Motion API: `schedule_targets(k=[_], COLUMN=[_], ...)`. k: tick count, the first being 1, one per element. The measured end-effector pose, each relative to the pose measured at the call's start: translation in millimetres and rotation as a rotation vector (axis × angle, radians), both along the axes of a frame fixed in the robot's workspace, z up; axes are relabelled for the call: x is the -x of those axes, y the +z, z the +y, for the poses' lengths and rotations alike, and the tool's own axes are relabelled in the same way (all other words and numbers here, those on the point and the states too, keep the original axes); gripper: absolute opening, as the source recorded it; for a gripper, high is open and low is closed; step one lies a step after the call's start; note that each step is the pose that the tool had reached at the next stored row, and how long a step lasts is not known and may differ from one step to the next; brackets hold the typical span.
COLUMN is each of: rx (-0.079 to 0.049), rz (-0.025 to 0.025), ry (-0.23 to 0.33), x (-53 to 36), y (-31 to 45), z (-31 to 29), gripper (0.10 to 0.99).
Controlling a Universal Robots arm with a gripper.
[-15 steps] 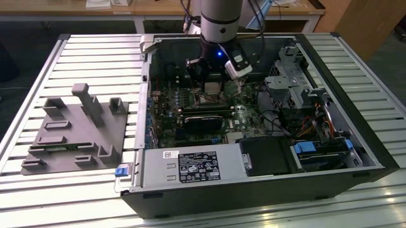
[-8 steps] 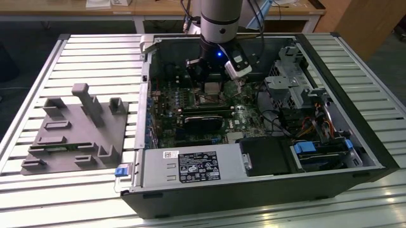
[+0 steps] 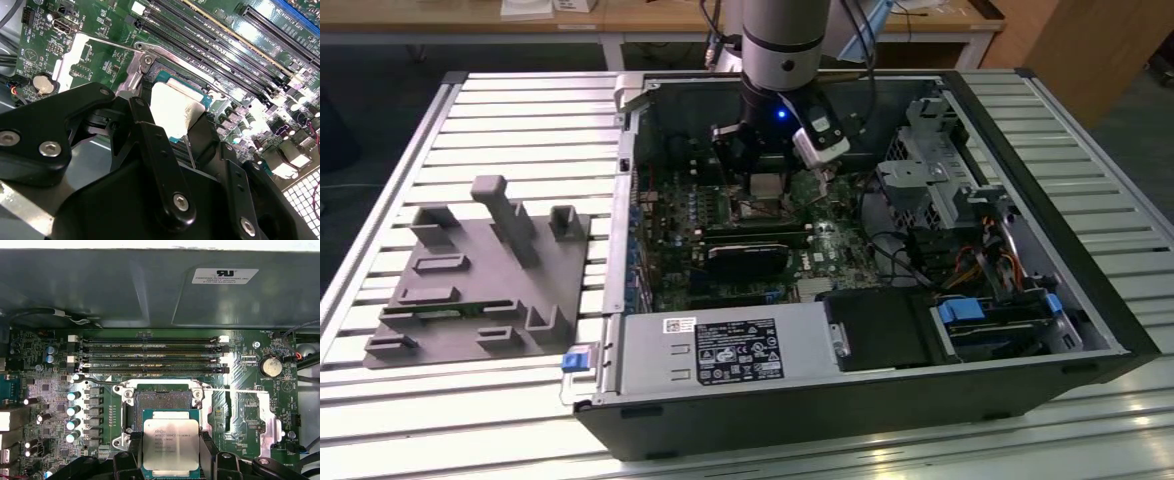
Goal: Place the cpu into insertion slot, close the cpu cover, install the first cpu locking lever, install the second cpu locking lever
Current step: 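Place the cpu into insertion slot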
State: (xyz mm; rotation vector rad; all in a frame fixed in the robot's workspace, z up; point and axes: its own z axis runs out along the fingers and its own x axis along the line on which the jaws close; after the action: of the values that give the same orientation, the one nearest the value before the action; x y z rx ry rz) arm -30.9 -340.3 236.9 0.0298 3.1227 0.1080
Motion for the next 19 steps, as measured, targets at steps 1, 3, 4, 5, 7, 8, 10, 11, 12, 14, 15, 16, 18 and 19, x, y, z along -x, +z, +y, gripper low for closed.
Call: schedule_targets(k=[1,3,4,5,7,8,10,11,12,14,15,16,18,19], rx=[0.0,0.0,0.0,0.0,0.0,0.0,0.0,0.0,0.0,0.0,0.0,0.0,0.0,0.0], rz=[0.0,0.0,0.0,-0.0001,0.0,0.0,0.0,-0.0001,0.0,0.0,0.0,0.0,0.0,0.0], ry=[0.0,-0.011,-0.022,-0.035,-0.059,-0.071,-0.094,-0.105,-0.115,-0.139,-0.152,-0.166,-0.191,-0.202], x=[0.0,0.0,0.0,0.0,0.0,0.0,0.0,0.0,0.0,0.0,0.0,0.0,0.0,0.0], y=[0.0,0.0,0.0,-0.1,-0.1,0.0,-0.1,0.0,0.0,0.0,0.0,0.0,0.0,0.0], z=[0.0,0.0,0.0,0.0,0.0,0.0,0.0,0.0,0.0,0.0,0.0,0.0,0.0,0.0], gripper=[0.541,0.541,0.541,0.541,0.541,0.541,0.541,0.541,0.541,0.541,0.541,0.541,0.541,0.541])
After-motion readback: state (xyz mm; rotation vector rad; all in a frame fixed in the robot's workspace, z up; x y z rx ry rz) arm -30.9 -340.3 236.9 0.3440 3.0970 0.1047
